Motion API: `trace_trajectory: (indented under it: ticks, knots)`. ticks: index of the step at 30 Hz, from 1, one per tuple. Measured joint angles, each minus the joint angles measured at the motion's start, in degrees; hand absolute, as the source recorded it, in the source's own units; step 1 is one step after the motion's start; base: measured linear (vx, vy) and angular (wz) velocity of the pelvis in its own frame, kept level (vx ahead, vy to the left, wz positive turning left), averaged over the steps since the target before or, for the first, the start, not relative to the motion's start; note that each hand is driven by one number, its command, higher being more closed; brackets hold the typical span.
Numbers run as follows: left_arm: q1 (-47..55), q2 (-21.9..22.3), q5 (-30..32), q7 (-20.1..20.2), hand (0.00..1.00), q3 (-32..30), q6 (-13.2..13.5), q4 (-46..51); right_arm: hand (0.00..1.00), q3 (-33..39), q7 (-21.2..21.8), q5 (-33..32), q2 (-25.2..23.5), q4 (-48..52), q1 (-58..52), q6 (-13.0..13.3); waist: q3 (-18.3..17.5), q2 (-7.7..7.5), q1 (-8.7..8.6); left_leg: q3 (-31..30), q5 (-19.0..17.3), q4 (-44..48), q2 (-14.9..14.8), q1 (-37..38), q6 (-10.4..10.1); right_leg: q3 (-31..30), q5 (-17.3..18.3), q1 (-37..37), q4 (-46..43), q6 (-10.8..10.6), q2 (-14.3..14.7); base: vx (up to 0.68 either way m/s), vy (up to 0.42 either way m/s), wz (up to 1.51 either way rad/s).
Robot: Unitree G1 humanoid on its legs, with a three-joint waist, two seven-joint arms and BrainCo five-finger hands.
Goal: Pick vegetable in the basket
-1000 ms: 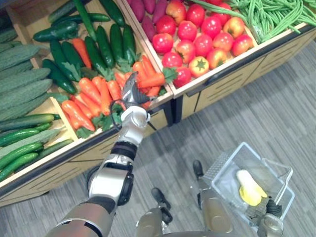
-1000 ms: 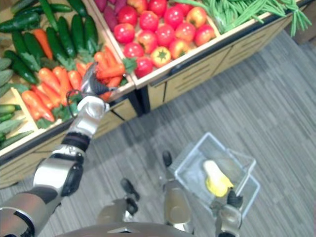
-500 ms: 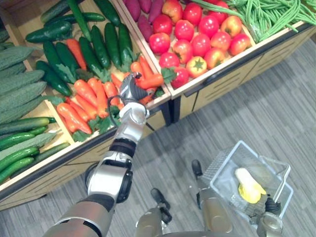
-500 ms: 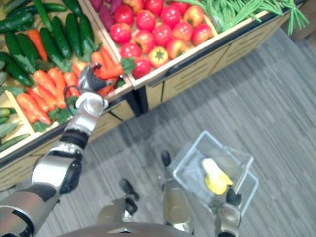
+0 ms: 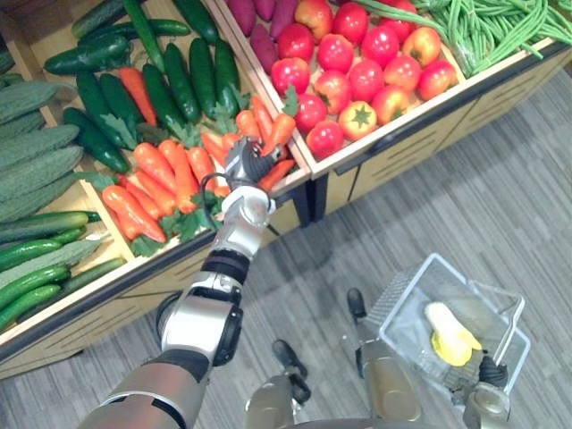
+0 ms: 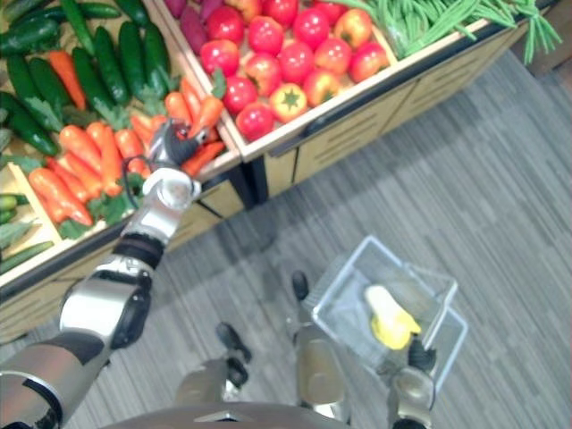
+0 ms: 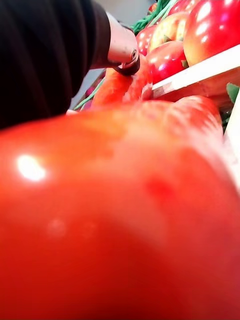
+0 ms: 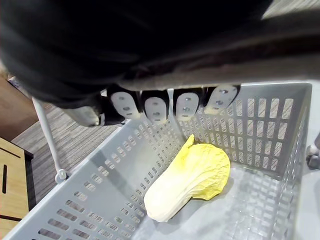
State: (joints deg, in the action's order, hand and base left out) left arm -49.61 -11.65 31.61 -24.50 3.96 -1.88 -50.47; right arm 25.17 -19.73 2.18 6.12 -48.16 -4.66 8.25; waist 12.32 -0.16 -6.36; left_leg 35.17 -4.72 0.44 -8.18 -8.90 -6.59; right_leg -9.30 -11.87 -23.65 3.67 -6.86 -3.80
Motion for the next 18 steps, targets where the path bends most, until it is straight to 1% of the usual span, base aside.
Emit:
trace_trajectory:
  ticks: [6, 10, 14, 18]
  knots:
    - [-0.02, 0.03, -0.05, -0.06, 1.00, -1.21, -0.05, -0.04, 1.00, -0.88, -0.17, 0.01, 0.00, 0.01, 0.00, 0.53, 0.52, -0.05, -0.39, -0.42, 0.00, 0.21, -0.28, 0.04, -0.01, 0.20, -0.01, 0.13, -0.40, 0.00, 0.14, 0.00, 0.000, 0.01]
    - [-0.02, 0.03, -0.05, -0.03, 1.00, -1.56, -0.16, -0.04, 1.00, -0.84, -0.17, 0.01, -0.01, -0.08, 0.00, 0.52, 0.83, 0.03, -1.10, -1.45, 0.00, 0.80, -0.59, 0.05, -0.01, 1.03, -0.01, 0.86, -0.40, 0.00, 0.12, 0.01, -0.017, 0.10]
    - [-0.04, -0.01, -0.05, -0.02, 1.00, -1.97, -1.19, -0.01, 1.00, -0.79, -0.16, 0.02, -0.01, -0.34, 0.00, 0.53, 0.84, 0.05, -1.06, -2.04, 0.02, 1.00, -0.58, -0.01, 0.03, 1.22, -0.02, 1.05, -0.42, 0.01, 0.02, 0.01, -0.017, 0.04]
    - [-0.18, -0.31, -0.04, -0.03, 1.00, -2.10, -1.22, 0.21, 1.00, -0.15, -0.17, 0.01, 0.00, -1.61, 0.07, 0.56, 0.91, 0.16, -1.02, -3.17, 0.13, 1.67, -0.68, -0.08, 0.13, 2.28, -0.02, 1.70, -0.43, 0.01, -0.18, 0.01, -0.025, 0.12]
